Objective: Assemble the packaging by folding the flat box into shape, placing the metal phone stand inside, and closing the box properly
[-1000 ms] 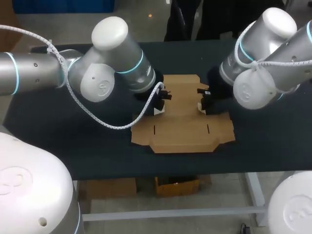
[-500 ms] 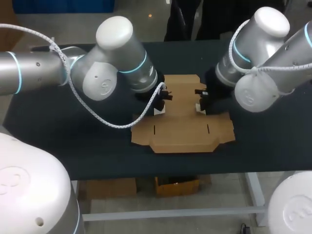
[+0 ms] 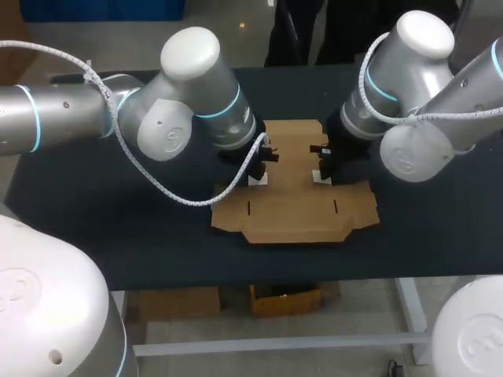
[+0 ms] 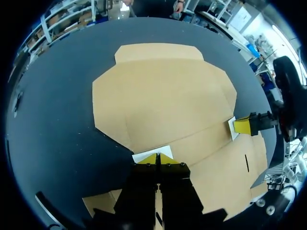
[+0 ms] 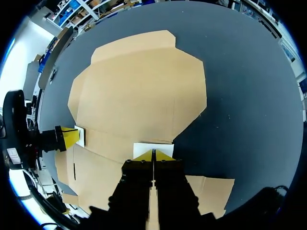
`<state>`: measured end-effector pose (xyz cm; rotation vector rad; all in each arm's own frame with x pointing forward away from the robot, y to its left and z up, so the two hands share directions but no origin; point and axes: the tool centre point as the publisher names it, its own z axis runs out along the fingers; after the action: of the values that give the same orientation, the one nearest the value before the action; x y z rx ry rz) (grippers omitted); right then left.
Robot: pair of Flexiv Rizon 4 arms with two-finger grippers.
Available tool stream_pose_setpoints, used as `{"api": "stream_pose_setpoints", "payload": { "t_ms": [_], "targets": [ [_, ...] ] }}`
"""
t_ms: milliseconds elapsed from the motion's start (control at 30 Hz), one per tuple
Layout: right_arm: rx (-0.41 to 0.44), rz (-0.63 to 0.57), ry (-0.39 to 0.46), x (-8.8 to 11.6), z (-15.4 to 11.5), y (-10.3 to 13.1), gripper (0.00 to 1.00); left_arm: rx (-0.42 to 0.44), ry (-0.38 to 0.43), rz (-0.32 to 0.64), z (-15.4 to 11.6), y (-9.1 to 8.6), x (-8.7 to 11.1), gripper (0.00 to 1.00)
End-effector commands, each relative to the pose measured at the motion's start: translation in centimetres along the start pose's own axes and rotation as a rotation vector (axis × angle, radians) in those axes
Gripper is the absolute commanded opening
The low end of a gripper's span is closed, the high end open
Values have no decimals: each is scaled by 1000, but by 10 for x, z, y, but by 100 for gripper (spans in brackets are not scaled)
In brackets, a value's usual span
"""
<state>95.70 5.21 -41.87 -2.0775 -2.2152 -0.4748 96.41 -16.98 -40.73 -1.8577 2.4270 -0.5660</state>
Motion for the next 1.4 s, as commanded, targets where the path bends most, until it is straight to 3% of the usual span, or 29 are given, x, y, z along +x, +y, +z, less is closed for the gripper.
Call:
{"api": "stream_pose_setpoints", "payload": {
  "t_ms": [33, 367, 567, 1100, 1400],
  "targets": [
    [3, 3, -20, 4, 5, -1, 0, -8, -18, -5, 6, -2, 2, 0],
    [15, 9, -52, 3, 8, -6, 0, -21, -35, -25, 7, 1, 0, 0],
    [-15, 48, -40, -3, -10, -6, 0, -11, -50, -42, -10, 1, -2, 0],
    [-60, 140, 38, -21, -58, -12, 0, -6, -124, -52, -51, 5, 0, 0],
    [-61, 183, 150, -39, -77, -15, 0, 37, -67, -71, -75, 10, -11, 0]
  ]
}}
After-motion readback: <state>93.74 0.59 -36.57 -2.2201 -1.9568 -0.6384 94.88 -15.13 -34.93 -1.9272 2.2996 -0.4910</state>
